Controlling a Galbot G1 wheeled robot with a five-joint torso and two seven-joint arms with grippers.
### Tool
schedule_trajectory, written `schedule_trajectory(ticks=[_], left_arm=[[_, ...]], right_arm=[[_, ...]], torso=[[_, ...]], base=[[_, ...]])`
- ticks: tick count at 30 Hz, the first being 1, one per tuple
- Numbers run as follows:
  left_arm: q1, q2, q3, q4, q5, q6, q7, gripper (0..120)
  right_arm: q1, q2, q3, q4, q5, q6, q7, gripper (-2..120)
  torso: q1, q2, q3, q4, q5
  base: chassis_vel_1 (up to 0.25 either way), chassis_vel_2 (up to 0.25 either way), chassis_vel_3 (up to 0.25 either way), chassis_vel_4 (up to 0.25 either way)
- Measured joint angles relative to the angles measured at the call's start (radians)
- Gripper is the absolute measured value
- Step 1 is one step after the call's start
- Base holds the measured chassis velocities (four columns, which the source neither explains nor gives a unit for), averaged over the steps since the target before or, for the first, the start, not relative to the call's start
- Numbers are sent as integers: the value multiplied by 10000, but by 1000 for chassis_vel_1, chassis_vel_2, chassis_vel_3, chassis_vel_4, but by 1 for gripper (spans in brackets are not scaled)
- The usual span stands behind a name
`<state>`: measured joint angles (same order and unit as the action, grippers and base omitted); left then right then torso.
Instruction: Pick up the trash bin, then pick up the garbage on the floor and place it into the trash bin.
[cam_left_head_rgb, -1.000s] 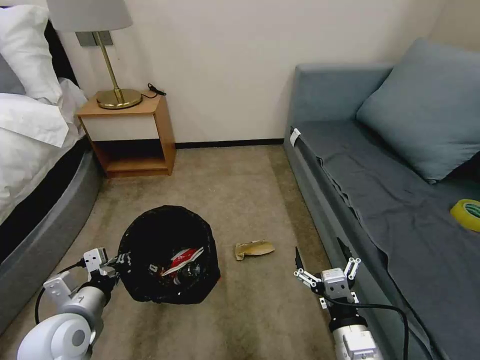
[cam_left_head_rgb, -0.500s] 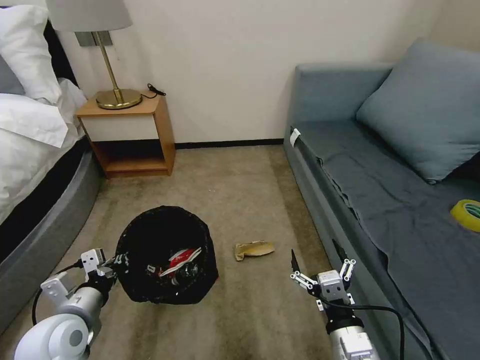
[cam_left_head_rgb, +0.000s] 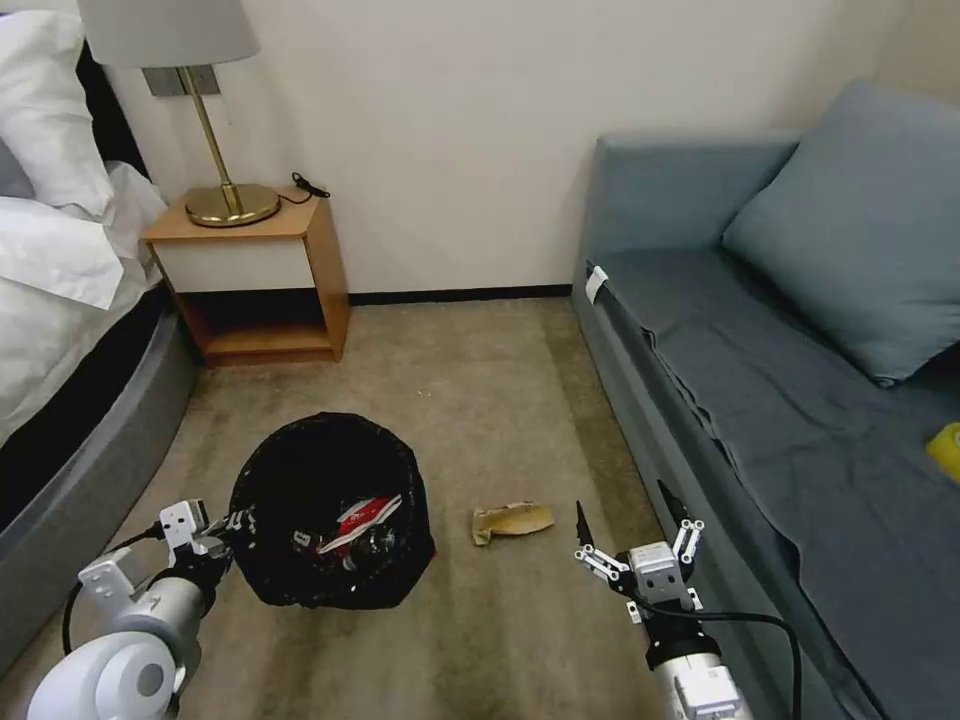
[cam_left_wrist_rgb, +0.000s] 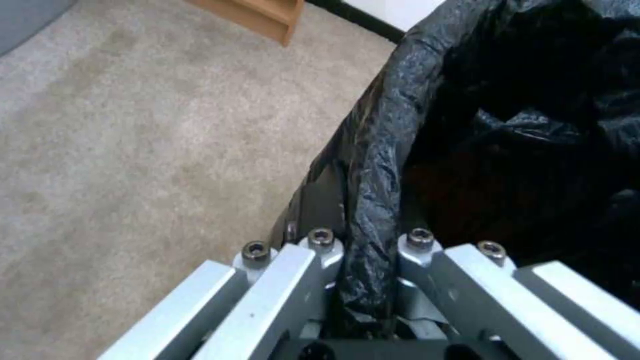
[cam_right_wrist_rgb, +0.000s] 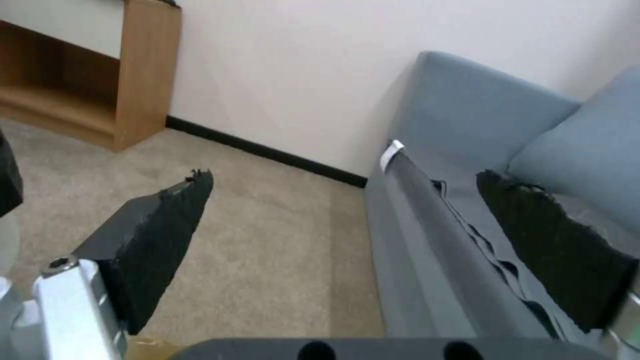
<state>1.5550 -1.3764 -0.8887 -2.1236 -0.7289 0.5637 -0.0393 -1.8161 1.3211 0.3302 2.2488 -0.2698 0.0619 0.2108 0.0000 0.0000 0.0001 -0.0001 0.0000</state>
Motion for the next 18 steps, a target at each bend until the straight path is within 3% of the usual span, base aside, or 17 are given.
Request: schedule_trajectory(ticks=[13, 18], left_arm=[[-7, 40, -111, 52, -110, -9, 29, 4], [31, 62, -183, 46, -121, -33, 66, 4]], right_arm=[[42, 15, -115, -166, -17, 123, -157, 100], [399, -426, -192, -433, 356, 419, -386, 100]], torso=[[0, 0, 0, 0, 1], [0, 0, 0, -1, 0]], base=[[-73, 75, 72, -76], [-81, 107, 99, -97]])
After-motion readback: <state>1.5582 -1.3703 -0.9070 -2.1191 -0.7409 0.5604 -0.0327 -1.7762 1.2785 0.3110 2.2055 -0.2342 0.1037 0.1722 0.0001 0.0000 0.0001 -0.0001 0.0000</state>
